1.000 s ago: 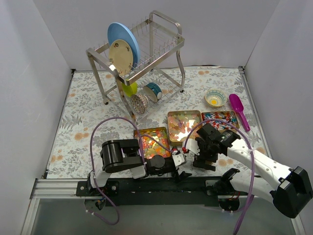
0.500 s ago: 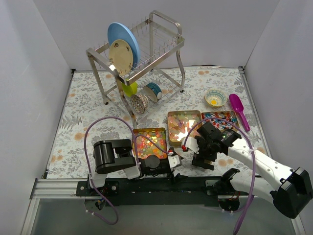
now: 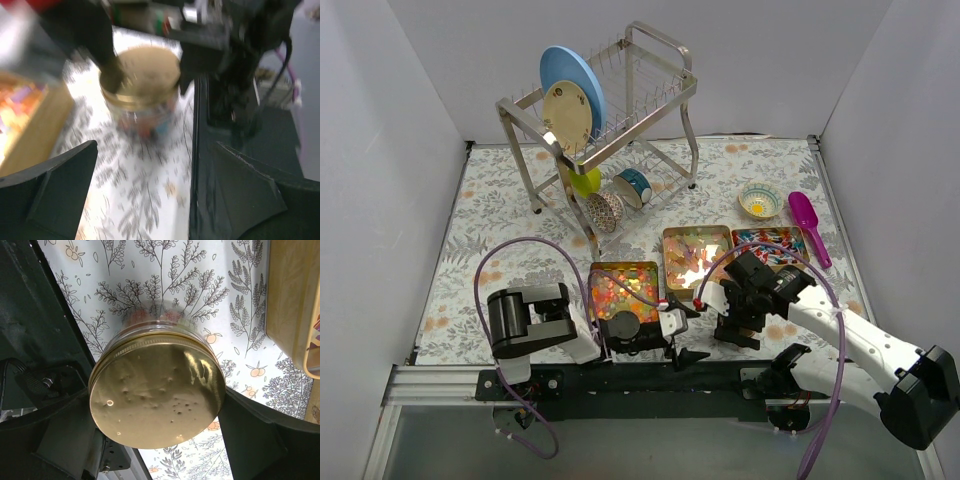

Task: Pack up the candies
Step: Pick up the bottle lid from the packing bottle.

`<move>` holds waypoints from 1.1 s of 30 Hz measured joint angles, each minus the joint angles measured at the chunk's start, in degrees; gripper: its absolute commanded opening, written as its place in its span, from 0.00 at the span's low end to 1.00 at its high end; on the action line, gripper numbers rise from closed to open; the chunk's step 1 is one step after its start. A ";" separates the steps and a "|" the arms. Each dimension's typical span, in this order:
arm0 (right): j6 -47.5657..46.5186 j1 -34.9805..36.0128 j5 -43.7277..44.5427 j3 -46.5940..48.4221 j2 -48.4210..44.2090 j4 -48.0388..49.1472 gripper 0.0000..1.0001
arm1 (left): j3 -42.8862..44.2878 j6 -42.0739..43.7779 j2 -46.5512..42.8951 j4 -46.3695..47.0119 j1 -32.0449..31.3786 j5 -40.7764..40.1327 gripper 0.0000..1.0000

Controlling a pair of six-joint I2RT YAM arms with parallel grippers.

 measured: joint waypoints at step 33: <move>3.17 -0.90 1.81 0.02 -0.11 0.09 0.98 | 11.91 -31.45 7.34 0.24 4.17 -8.68 0.92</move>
